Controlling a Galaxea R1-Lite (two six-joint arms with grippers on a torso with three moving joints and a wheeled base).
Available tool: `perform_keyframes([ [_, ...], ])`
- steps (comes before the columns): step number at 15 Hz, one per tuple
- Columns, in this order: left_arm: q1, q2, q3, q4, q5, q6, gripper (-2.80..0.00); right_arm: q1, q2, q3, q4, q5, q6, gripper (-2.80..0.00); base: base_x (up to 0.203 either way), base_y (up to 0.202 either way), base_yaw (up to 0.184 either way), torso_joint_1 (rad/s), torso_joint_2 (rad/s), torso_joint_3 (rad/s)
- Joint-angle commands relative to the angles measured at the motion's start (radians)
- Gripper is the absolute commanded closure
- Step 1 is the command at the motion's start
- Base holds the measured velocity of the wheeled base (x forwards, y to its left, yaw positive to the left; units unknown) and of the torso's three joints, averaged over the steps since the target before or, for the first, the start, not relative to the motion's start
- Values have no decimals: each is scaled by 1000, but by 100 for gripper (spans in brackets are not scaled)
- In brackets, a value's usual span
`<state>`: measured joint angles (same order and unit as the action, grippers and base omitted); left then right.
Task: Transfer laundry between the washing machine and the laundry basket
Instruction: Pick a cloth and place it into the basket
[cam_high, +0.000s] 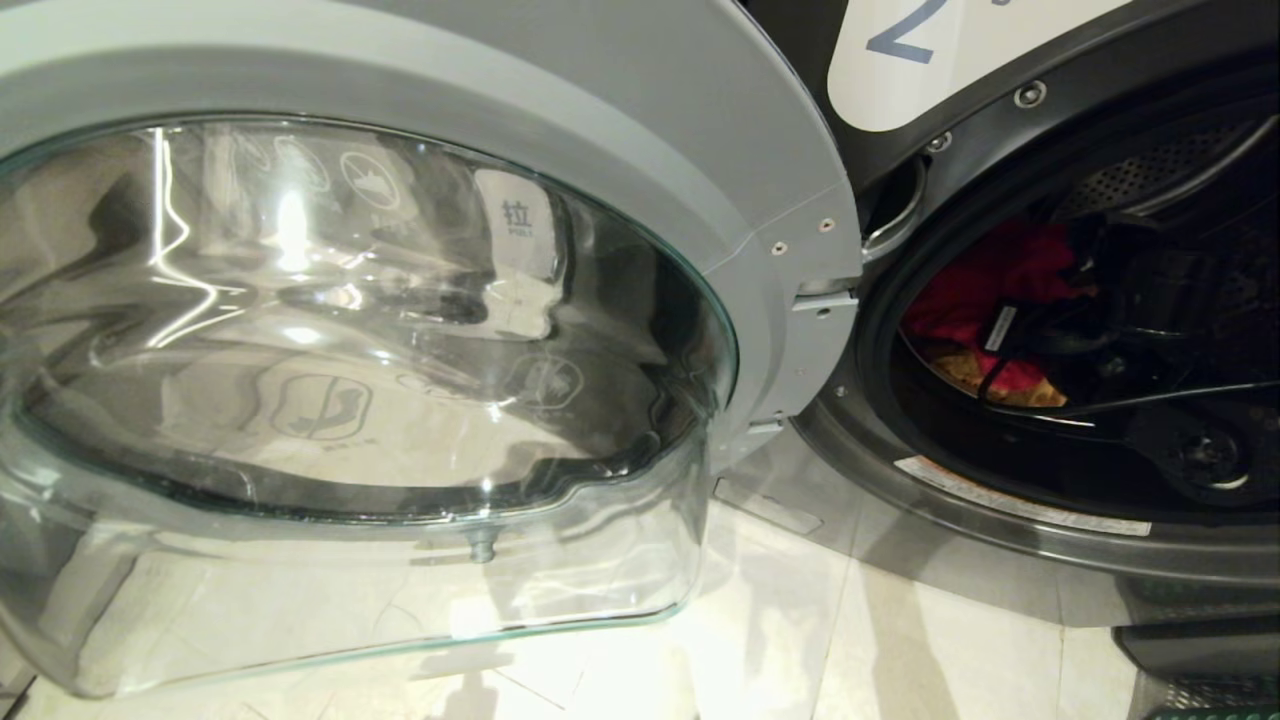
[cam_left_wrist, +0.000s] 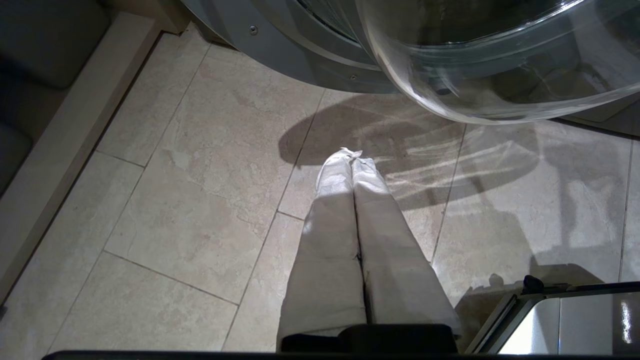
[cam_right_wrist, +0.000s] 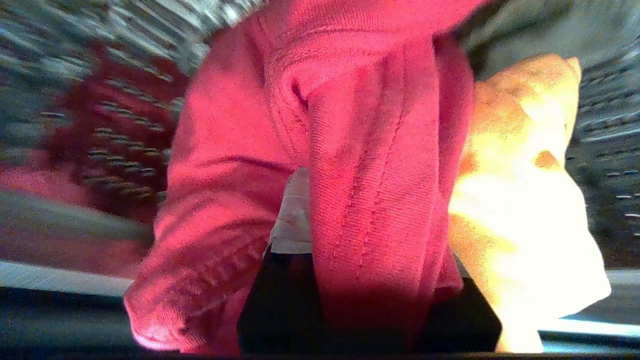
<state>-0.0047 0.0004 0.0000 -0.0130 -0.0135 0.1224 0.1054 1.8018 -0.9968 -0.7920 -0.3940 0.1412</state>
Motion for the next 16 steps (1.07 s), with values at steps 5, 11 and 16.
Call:
perform_keyframes([
  [5, 0, 0, 6, -2, 0, 0, 0, 53, -282, 149, 82, 5, -10, 0, 0, 0, 0, 0, 0, 0],
  [11, 0, 0, 6, -2, 0, -4, 0, 172, -626, 313, 338, -4, -25, 0, 0, 0, 0, 0, 0, 0],
  [16, 0, 0, 6, -2, 0, -7, 0, 238, -913, 364, 609, 0, -104, 0, 0, 0, 0, 0, 0, 0],
])
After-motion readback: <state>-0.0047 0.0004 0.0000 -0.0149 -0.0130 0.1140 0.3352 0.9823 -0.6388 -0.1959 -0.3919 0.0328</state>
